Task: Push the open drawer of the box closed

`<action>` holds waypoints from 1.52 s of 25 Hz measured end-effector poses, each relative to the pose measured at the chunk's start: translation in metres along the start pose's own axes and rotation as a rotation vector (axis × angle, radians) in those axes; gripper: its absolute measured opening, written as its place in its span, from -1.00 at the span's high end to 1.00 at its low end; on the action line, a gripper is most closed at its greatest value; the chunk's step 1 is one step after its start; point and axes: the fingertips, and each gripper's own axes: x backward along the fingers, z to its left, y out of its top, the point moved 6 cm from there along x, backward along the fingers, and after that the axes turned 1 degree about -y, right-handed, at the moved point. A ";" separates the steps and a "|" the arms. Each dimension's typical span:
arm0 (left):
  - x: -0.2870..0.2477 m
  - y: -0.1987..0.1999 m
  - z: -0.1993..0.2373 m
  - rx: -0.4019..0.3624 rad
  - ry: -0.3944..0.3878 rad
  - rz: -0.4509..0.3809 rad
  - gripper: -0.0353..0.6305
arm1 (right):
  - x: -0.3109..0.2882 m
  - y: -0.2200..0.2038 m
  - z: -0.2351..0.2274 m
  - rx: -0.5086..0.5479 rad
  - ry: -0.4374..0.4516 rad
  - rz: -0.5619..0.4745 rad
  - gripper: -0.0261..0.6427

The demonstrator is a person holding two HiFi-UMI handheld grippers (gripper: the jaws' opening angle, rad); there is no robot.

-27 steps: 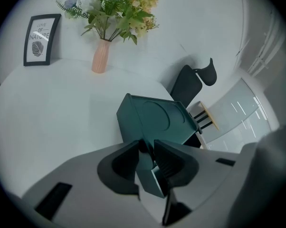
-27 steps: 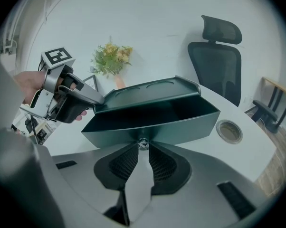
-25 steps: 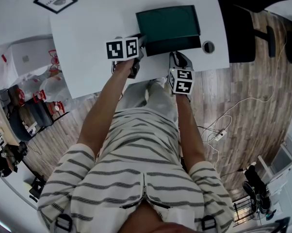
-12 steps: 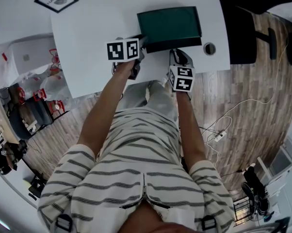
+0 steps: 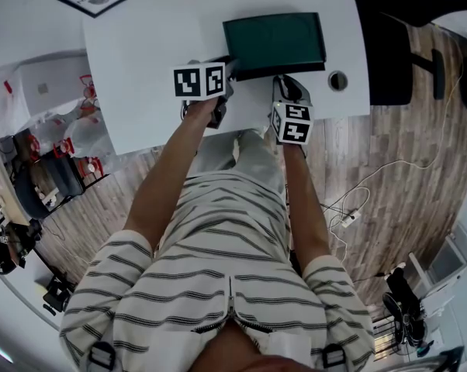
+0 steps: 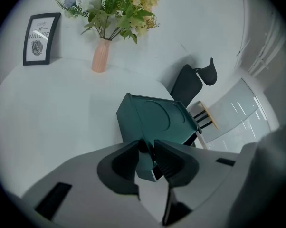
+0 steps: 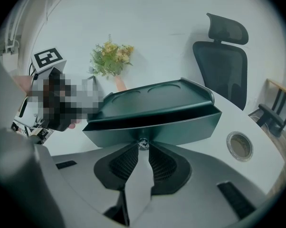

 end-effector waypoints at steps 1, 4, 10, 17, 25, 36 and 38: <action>0.000 0.000 0.000 0.000 -0.001 0.000 0.58 | -0.001 0.001 0.000 0.001 0.000 0.001 0.68; -0.001 0.001 0.001 -0.003 -0.003 0.001 0.58 | -0.004 0.004 0.000 0.004 0.001 0.001 0.68; -0.001 0.001 0.001 0.002 -0.003 0.002 0.58 | -0.008 0.008 0.000 0.004 0.004 -0.002 0.68; -0.002 0.001 0.002 0.000 -0.005 0.001 0.58 | -0.013 0.010 0.000 0.006 0.006 -0.001 0.68; -0.001 0.001 0.002 0.001 -0.007 0.004 0.57 | -0.015 0.014 0.001 0.007 0.008 -0.003 0.68; -0.002 0.001 0.001 -0.005 -0.005 0.004 0.57 | -0.017 0.015 0.000 0.012 0.000 -0.007 0.68; -0.002 0.001 0.000 -0.007 -0.005 0.005 0.57 | -0.017 0.016 0.000 0.008 -0.004 -0.007 0.68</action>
